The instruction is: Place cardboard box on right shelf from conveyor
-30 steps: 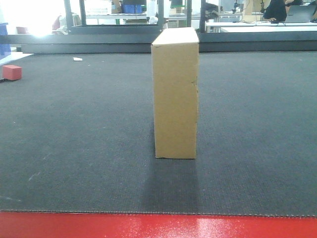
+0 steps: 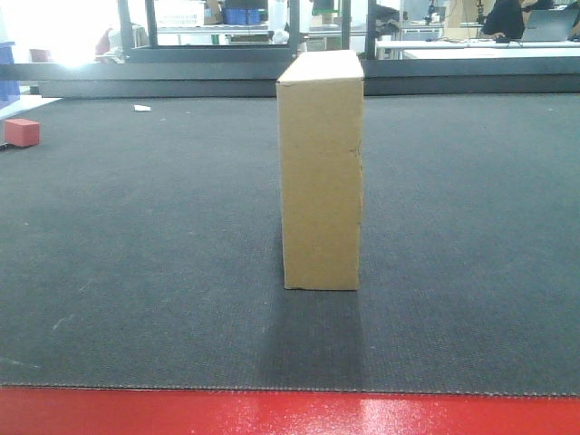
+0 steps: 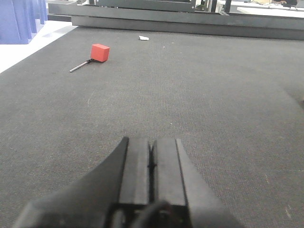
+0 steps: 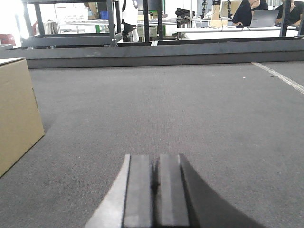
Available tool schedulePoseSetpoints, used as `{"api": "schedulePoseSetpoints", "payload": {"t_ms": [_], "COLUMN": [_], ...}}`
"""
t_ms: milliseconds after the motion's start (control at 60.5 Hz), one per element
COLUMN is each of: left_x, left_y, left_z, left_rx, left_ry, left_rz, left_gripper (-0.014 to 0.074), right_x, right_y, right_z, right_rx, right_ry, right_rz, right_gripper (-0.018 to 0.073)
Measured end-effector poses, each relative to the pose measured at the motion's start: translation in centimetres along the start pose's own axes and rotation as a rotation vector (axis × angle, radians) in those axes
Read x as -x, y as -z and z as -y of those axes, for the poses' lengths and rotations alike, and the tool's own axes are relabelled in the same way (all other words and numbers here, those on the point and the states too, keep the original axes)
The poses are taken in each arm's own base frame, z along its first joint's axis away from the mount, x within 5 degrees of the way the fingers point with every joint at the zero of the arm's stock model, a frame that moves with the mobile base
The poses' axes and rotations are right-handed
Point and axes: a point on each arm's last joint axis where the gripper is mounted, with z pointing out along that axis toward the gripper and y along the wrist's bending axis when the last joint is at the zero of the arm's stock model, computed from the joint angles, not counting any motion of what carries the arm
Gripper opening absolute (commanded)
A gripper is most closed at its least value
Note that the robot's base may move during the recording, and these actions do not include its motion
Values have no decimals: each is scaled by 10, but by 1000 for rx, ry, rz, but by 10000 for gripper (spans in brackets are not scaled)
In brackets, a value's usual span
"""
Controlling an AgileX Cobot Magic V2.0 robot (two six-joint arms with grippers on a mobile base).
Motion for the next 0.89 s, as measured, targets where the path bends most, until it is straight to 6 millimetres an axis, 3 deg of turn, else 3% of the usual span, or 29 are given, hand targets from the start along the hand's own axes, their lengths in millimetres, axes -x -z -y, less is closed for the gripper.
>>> {"api": "schedulePoseSetpoints", "payload": {"t_ms": [463, 512, 628, 760, 892], "left_x": [0, 0, 0, 0, 0], "left_y": [0, 0, 0, 0, 0], "left_z": [0, 0, 0, 0, 0], "left_rx": [0, 0, 0, 0, 0], "left_ry": [0, 0, 0, 0, 0], "left_rz": [0, 0, 0, 0, 0], "left_gripper": [-116, -116, -116, -116, -116], "right_x": [6, 15, 60, 105, 129], "right_y": [0, 2, 10, 8, -12], "right_z": [0, -2, -7, -11, -16], "right_rx": [2, 5, 16, 24, 55], "right_ry": [0, 0, 1, -2, -9], "right_rz": [37, 43, 124, 143, 81], "right_gripper": [50, 50, 60, 200, 473]}}
